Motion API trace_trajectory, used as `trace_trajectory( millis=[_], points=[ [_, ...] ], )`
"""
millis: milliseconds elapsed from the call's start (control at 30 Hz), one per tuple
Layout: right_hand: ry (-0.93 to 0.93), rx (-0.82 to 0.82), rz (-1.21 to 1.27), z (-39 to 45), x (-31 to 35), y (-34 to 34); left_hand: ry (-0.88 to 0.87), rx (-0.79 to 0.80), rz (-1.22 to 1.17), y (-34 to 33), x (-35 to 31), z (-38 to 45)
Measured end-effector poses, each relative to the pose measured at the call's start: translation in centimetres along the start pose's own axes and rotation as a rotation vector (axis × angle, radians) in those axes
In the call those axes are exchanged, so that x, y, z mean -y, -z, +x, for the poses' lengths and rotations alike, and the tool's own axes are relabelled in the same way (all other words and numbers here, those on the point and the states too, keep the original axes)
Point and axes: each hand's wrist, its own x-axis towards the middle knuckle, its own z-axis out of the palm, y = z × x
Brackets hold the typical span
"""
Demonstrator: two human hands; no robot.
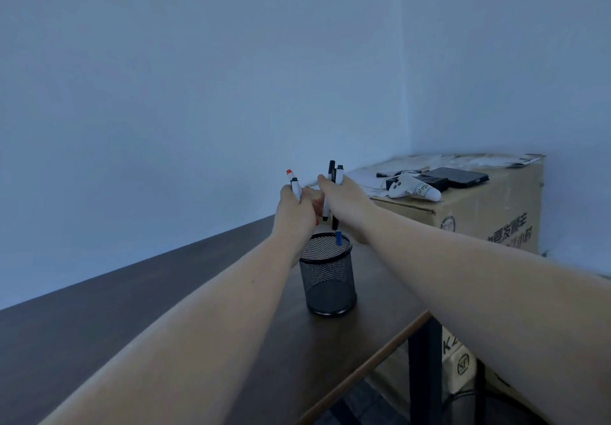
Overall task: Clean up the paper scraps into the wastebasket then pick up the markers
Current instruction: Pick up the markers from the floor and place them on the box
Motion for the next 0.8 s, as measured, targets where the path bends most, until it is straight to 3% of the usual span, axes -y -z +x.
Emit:
trace_trajectory(
  millis=[467, 667, 800],
  points=[
    [-0.006, 0.097, -0.029, -0.2, -4.6, -0.3, 0.128, 0.143, 0.263, -1.1, 4.9, 2.2],
    [-0.013, 0.165, -0.091, -1.0, -4.9, 0.6, 0.151, 0.233, 0.377, 1.0, 3.6, 0.4],
    [-0.040, 0.095, -0.191, -0.7, -5.0, 3.9, 0.142, 0.278, 0.625, 4.0, 2.8, -0.6]
  ],
)
